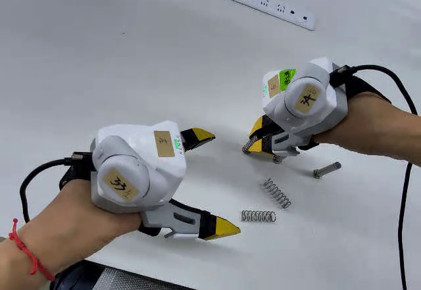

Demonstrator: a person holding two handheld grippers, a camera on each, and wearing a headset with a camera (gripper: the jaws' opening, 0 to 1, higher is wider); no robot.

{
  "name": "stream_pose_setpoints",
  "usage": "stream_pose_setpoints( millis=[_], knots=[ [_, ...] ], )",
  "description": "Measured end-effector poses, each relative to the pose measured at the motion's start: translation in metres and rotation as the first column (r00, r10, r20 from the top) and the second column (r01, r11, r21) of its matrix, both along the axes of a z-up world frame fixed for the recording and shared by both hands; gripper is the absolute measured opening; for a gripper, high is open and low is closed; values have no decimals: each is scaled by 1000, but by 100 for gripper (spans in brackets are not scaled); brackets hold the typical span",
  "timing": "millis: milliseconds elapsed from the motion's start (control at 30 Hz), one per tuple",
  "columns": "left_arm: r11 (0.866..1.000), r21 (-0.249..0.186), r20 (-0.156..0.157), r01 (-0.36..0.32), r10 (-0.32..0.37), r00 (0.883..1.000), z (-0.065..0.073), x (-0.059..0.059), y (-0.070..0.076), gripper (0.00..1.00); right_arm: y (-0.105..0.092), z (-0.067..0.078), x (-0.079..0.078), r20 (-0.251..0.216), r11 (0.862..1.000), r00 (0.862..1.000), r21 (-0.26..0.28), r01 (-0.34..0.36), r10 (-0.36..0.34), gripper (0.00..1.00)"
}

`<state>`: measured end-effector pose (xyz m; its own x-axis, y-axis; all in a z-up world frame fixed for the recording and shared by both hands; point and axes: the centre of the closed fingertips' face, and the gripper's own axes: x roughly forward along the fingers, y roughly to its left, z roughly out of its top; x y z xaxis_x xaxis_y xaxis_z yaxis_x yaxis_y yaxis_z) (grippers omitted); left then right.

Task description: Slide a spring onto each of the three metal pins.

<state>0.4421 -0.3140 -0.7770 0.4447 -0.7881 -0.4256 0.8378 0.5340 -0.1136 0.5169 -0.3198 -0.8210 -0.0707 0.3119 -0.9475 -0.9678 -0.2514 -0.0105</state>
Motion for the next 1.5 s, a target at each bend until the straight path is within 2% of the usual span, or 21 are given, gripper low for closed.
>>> stream_pose_setpoints(
  millis=[500, 900, 1000, 1300, 1333, 1500],
  knots=[
    [1000, 6, 1, 2, -2, 1000, 1, -1, -1, 84, 0, -1, 1, -4, 1000, 1000, 13, 8, -8, 17],
    [1000, 19, 3, 10, -10, 1000, 4, -4, -2, 83, 0, 13, 0, -31, 996, 998, 70, 54, -52, 25],
    [1000, 19, 4, 9, -9, 1000, 6, -4, -3, 84, -2, 21, -4, -35, 994, 997, 83, 65, -62, 28],
    [999, 44, 6, 17, -17, 1000, 9, -8, -5, 83, -12, 47, -10, -49, 977, 991, 171, 129, -122, 40],
    [999, 47, 6, 17, -18, 1000, 10, -9, -5, 83, -15, 46, -10, -49, 975, 991, 177, 134, -127, 42],
    [998, 63, 11, 15, -16, 1000, 14, -11, -6, 83, -26, 58, -12, -49, 958, 986, 231, 167, -160, 48]
  ],
)
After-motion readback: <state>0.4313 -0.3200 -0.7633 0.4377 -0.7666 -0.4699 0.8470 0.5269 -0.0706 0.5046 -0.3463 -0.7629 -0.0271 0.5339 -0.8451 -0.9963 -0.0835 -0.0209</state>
